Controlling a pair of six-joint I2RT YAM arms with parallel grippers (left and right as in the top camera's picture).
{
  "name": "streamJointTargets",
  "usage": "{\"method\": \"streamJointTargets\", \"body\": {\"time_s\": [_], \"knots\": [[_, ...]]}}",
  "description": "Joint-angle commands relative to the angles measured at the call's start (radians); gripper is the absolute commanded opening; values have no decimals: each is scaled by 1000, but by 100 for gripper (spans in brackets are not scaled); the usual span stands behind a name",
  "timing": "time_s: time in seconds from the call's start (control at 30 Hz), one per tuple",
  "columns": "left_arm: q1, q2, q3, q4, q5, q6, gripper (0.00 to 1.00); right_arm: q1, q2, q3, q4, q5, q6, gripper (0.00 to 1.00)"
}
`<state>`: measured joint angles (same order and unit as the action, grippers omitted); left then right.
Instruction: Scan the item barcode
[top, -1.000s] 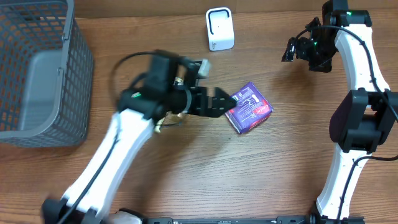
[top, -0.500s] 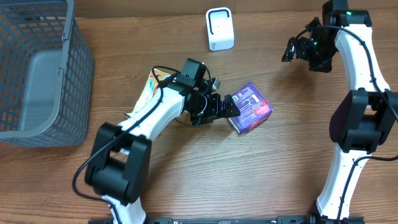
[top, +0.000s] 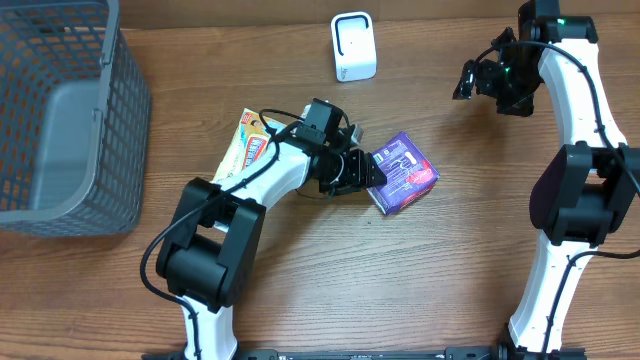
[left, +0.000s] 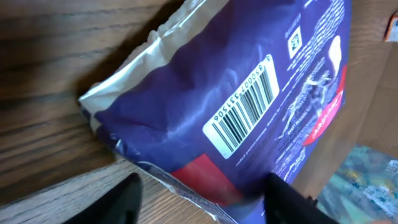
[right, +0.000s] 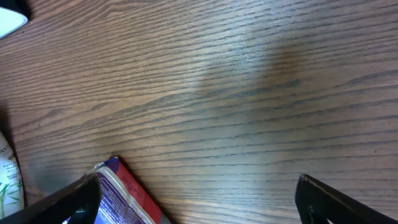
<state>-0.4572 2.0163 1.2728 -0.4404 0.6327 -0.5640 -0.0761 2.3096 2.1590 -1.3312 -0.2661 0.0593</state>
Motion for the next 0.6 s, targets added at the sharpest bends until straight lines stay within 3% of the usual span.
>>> {"method": "streamJointTargets", "body": {"time_s": [0.0, 0.13, 0.2, 0.23, 0.27, 0.57], "knots": [[-5, 20, -1, 3, -31, -25, 46, 3, -35, 22, 3, -12, -1, 100], [-9, 20, -1, 4, -42, -27, 34, 3, -36, 22, 3, -12, -1, 100], [-9, 20, -1, 2, -45, -27, 20, 3, -36, 22, 3, -12, -1, 100], [-8, 20, -1, 0, -45, -27, 7, 3, -36, 22, 3, -12, -1, 100], [-8, 20, -1, 0, -45, -27, 4, 3, -36, 22, 3, -12, -1, 100], [-6, 0, 3, -4, -29, 13, 4, 3, -36, 22, 3, -12, -1, 100]]}}
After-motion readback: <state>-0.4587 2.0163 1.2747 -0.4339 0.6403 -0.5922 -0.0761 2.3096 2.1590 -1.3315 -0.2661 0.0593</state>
